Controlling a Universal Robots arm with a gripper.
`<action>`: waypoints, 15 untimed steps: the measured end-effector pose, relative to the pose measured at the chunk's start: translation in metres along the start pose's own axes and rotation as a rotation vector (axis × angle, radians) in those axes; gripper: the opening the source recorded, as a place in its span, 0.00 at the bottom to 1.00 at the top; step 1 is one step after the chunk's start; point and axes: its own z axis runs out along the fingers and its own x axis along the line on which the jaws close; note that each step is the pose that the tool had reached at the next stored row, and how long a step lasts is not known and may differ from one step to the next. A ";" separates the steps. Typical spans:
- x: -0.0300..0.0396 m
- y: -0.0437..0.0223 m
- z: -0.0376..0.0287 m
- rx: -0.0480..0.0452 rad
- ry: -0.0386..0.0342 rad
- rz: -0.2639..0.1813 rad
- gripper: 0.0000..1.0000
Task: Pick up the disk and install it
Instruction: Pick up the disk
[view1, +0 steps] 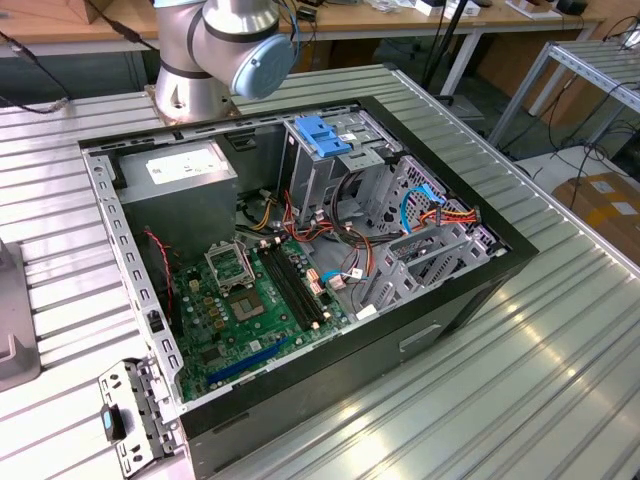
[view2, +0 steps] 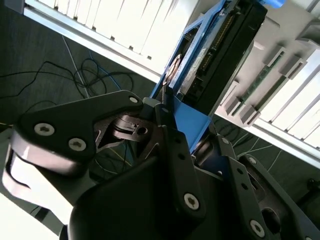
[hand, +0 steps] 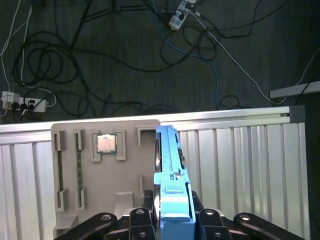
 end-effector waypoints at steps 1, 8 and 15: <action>-0.0003 0.0000 -0.0035 0.0000 -0.0016 0.000 0.37; -0.0035 0.0003 -0.0327 -0.0011 -0.0159 0.000 0.37; 0.0049 -0.0003 -0.0337 -0.0003 -0.0050 0.000 0.37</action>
